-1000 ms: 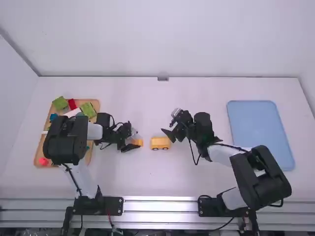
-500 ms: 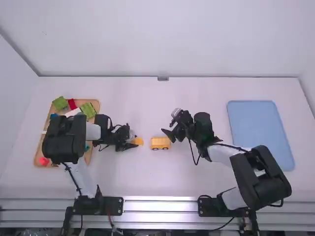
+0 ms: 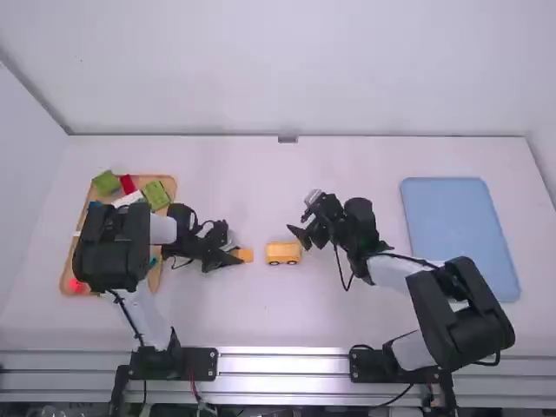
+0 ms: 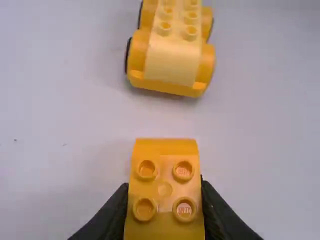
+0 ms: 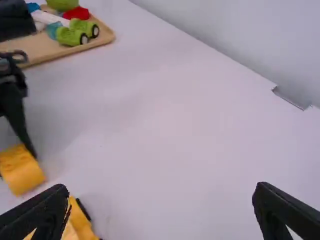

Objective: Assemble lego blocks to make yellow taxi

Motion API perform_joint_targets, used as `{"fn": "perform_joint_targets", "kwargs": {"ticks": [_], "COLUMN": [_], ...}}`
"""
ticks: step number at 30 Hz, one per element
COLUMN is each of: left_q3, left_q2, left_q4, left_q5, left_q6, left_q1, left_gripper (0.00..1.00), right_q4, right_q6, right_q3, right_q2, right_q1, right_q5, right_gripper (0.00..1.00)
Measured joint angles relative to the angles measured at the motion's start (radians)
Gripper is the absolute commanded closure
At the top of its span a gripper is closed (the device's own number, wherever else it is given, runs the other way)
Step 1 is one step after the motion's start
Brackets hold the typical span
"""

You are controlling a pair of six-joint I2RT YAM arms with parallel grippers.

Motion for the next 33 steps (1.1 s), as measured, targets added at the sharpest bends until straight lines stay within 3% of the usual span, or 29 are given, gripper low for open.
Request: {"fn": "perform_joint_targets", "kwargs": {"ticks": [4, 10, 18, 25, 30, 33], "left_q3": [0.028, 0.032, -0.013, -0.09, -0.116, -0.12], "left_q2": [-0.106, -0.234, -0.262, -0.262, -0.262, -0.262], "left_q4": [-0.107, -0.119, 0.181, 0.389, 0.44, 0.442], "left_q5": [0.0, 0.003, -0.025, -0.048, -0.029, -0.019], "left_q6": [0.044, 0.045, -0.159, -0.385, -0.48, -0.517], "left_q1": [-0.011, -0.066, -0.215, -0.261, -0.261, -0.265], "left_gripper": [0.98, 0.98, 0.98, 0.87, 0.87, 0.88], "right_q4": [-0.043, -0.16, -0.148, -0.019, 0.021, -0.026], "right_q6": [-0.004, -0.107, -0.318, -0.528, -0.582, -0.603], "right_q3": [0.0, 0.0, 0.0, 0.0, 0.013, 0.098], "right_q2": [0.0, 0.0, 0.138, 0.325, 0.402, 0.501], "right_q1": [-0.018, -0.022, -0.046, -0.128, -0.145, -0.13], "right_q5": [0.02, -0.043, -0.287, -0.55, -0.635, -0.688], "right_gripper": [0.02, 0.02, 0.01, 0.02, 0.02, 0.02]}}
